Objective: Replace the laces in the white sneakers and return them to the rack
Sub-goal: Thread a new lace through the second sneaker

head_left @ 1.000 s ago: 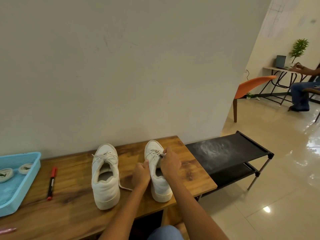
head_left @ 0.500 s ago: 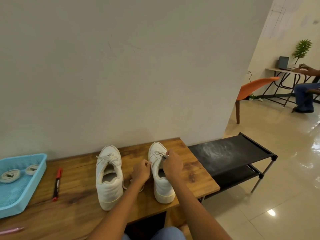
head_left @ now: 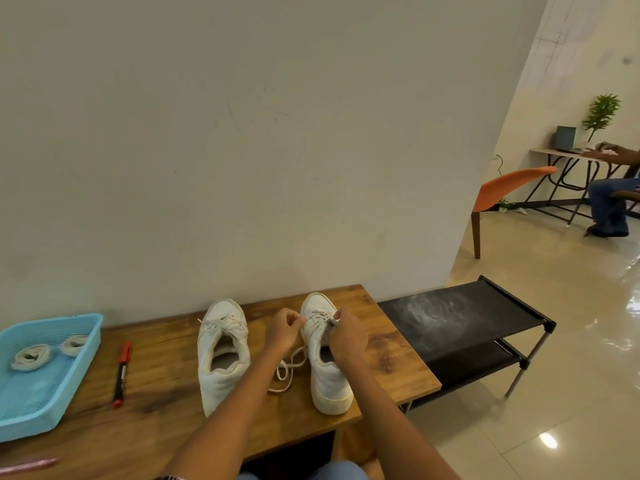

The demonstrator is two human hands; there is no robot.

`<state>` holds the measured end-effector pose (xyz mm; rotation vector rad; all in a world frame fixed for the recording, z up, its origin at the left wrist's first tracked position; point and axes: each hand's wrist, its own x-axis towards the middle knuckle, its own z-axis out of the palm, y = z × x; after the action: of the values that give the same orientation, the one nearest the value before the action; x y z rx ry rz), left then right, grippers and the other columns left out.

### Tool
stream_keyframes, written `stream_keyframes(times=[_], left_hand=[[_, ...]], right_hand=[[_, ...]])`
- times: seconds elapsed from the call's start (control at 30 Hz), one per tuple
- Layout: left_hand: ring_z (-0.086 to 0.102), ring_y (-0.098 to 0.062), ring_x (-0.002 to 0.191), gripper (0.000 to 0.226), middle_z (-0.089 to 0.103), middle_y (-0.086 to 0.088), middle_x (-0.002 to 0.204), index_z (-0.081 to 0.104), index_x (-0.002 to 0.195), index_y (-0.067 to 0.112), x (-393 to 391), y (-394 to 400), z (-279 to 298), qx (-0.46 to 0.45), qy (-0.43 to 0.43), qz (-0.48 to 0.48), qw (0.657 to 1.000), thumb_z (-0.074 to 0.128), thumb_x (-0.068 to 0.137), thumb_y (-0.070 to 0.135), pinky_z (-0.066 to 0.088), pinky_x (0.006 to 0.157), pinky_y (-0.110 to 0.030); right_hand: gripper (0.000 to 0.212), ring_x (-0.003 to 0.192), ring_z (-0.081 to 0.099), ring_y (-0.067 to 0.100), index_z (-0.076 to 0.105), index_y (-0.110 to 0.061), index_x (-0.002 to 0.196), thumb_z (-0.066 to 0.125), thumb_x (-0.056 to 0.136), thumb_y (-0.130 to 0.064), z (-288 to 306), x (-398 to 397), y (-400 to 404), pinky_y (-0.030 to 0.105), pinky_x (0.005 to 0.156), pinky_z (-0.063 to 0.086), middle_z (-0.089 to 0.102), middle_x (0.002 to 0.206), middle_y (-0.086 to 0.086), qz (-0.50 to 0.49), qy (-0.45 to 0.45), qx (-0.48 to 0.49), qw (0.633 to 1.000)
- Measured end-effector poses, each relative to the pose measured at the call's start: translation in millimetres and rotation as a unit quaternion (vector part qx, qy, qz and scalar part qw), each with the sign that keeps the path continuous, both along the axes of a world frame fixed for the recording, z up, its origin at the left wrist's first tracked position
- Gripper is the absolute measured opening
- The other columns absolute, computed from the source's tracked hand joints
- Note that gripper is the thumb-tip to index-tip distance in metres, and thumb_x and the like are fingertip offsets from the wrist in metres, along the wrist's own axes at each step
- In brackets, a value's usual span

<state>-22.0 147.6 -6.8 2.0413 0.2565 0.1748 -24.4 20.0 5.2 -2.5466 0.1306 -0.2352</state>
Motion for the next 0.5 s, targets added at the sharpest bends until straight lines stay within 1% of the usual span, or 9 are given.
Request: stream_keyframes(times=[0.1, 0.2, 0.27, 0.3, 0.37, 0.43, 0.5], left_hand=[[0.056, -0.013, 0.085, 0.011, 0.064, -0.003, 0.093, 0.060, 0.090, 0.014, 2.7, -12.0, -4.7, 0.032, 0.032, -0.045, 0.998, 0.062, 0.089, 0.024, 0.043, 0.070, -0.021], [0.055, -0.015, 0.082, 0.013, 0.065, -0.008, 0.095, 0.061, 0.092, 0.010, 5.1, -19.5, -3.5, 0.064, 0.051, -0.060, 0.995, 0.056, 0.093, 0.022, 0.043, 0.071, -0.025], [0.053, -0.017, 0.080, 0.016, 0.062, -0.010, 0.090, 0.061, 0.094, 0.008, 7.3, -18.4, -2.1, 0.048, 0.073, -0.057, 0.995, 0.053, 0.095, 0.022, 0.041, 0.069, -0.027], [0.052, -0.018, 0.077, 0.014, 0.060, -0.010, 0.087, 0.059, 0.092, 0.009, 9.0, -16.3, -2.8, 0.003, 0.084, -0.045, 0.995, 0.052, 0.095, 0.021, 0.041, 0.067, -0.028], [0.049, -0.015, 0.068, 0.012, 0.057, -0.007, 0.079, 0.059, 0.092, 0.008, 10.1, -12.5, -2.3, -0.116, 0.102, -0.013, 0.988, 0.052, 0.095, 0.016, 0.041, 0.059, -0.025], [0.044, -0.012, 0.061, 0.013, 0.053, -0.004, 0.071, 0.060, 0.098, 0.004, 11.5, -11.9, -1.0, -0.195, 0.106, 0.013, 0.975, 0.049, 0.096, 0.011, 0.038, 0.053, -0.022], [0.042, -0.012, 0.056, 0.015, 0.048, -0.004, 0.066, 0.056, 0.105, 0.002, 12.4, -11.4, 5.4, -0.274, 0.080, 0.054, 0.957, 0.047, 0.094, 0.005, 0.036, 0.050, -0.022]], right_hand=[[0.017, 0.095, 0.058, 0.019, 0.052, -0.016, 0.110, 0.054, 0.093, -0.020, -1.2, 1.4, 0.0, 0.028, 0.074, 0.047, 0.062, 0.106, 0.003, 0.000, -0.001, -0.002, 1.000], [0.015, 0.092, 0.057, 0.017, 0.052, -0.016, 0.108, 0.053, 0.093, -0.019, -1.8, 3.2, 0.0, 0.027, 0.073, 0.047, 0.062, 0.104, 0.002, -0.004, -0.006, -0.003, 1.000], [0.015, 0.093, 0.057, 0.018, 0.053, -0.015, 0.108, 0.053, 0.094, -0.020, -2.0, 3.7, -0.1, 0.029, 0.074, 0.047, 0.062, 0.105, 0.003, -0.003, -0.002, -0.002, 1.000], [0.016, 0.094, 0.058, 0.019, 0.053, -0.015, 0.109, 0.053, 0.094, -0.020, -2.3, 3.9, -0.1, 0.029, 0.075, 0.047, 0.062, 0.106, 0.003, -0.002, 0.000, -0.004, 1.000], [0.017, 0.096, 0.058, 0.019, 0.053, -0.015, 0.110, 0.054, 0.094, -0.020, -3.1, 4.2, 0.0, 0.030, 0.077, 0.048, 0.062, 0.107, 0.004, 0.001, 0.001, -0.003, 1.000], [0.018, 0.096, 0.058, 0.019, 0.053, -0.015, 0.110, 0.054, 0.093, -0.020, -2.8, 3.4, -1.2, 0.030, 0.077, 0.048, 0.062, 0.107, 0.003, 0.003, -0.004, 0.003, 1.000], [0.017, 0.095, 0.058, 0.020, 0.053, -0.015, 0.110, 0.053, 0.093, -0.018, -3.7, 3.9, -2.2, 0.030, 0.076, 0.048, 0.062, 0.106, 0.004, 0.005, -0.006, 0.013, 1.000]])
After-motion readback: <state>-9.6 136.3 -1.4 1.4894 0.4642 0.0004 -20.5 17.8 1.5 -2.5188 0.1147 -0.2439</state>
